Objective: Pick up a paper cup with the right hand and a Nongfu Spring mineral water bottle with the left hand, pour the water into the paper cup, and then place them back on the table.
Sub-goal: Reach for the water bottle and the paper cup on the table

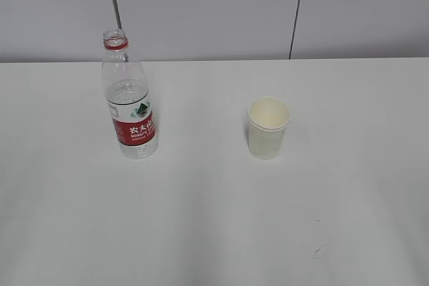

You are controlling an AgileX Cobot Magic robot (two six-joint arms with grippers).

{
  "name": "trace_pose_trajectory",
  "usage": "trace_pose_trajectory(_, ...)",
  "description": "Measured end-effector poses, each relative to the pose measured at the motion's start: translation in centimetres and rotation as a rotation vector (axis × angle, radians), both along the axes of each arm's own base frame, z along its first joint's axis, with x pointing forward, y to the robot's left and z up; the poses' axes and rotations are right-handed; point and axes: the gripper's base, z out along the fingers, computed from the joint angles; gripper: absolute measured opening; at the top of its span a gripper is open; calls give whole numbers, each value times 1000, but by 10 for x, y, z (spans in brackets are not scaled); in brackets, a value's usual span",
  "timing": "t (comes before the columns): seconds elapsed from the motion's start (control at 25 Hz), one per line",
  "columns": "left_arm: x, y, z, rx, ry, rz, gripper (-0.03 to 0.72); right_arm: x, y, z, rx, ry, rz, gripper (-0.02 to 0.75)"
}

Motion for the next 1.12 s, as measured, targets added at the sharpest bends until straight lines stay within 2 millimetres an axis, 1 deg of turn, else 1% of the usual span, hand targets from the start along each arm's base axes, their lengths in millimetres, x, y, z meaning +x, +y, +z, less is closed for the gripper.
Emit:
trace_pose_trajectory(0.2,11,1,-10,14,-45,12,496,14,1,-20,3,-43,-1,587)
trace_pose_trajectory(0.32,18,2,-18,16,-61,14,496,18,1,-24,5,-70,-1,587)
trace_pose_trajectory(0.4,22,2,-22,17,-89,16,496,19,1,-22,7,-103,-2,587)
trace_pose_trajectory(0.56,25,2,-22,17,-148,17,496,21,1,-19,11,-173,-2,587)
trace_pose_trajectory(0.76,32,3,-25,17,-188,19,496,28,1,-26,17,-277,-3,587)
trace_pose_trajectory(0.88,37,3,-25,17,-177,19,496,29,1,-27,20,-321,-4,587)
trace_pose_trajectory(1.0,43,3,-26,17,-152,19,496,30,1,-24,22,-356,-4,587)
trace_pose_trajectory(1.12,49,3,-27,16,-126,19,496,36,2,-23,14,-335,-4,587)
